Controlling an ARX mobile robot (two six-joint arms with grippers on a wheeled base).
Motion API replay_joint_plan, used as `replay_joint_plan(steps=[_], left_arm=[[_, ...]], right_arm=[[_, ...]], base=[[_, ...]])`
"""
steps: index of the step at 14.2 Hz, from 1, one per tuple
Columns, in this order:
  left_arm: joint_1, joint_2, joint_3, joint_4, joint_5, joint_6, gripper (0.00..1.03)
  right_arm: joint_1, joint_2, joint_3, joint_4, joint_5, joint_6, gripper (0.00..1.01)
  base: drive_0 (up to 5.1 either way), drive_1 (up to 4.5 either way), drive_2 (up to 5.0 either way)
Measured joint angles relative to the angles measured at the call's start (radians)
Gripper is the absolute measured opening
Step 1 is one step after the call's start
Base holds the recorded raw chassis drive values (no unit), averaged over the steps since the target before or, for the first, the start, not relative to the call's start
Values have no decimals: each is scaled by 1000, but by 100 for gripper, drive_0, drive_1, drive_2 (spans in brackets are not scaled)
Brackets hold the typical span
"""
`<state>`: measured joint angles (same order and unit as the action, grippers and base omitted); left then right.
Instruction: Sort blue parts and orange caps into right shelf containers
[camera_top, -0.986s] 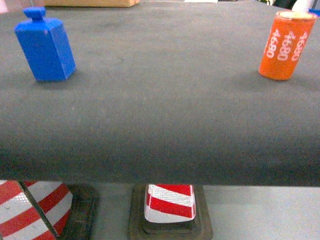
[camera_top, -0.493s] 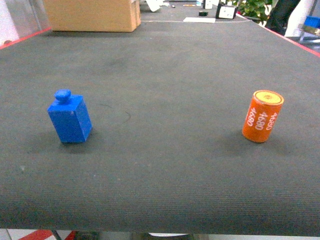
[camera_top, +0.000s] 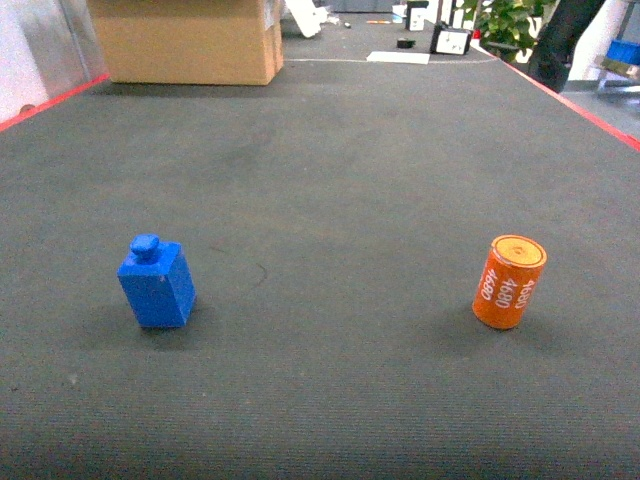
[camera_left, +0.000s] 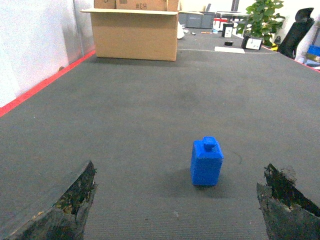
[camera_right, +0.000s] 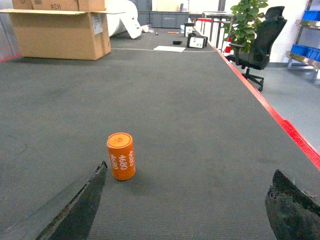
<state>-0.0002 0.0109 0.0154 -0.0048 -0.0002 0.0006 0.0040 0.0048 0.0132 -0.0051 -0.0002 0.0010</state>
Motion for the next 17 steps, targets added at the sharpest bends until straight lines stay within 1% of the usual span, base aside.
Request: replay_joint_plan(steps=[17], left_arm=[[0, 0, 0, 0, 0, 0, 98]], right_arm=[[0, 0, 0, 0, 0, 0, 98]], base=[[0, 0, 0]])
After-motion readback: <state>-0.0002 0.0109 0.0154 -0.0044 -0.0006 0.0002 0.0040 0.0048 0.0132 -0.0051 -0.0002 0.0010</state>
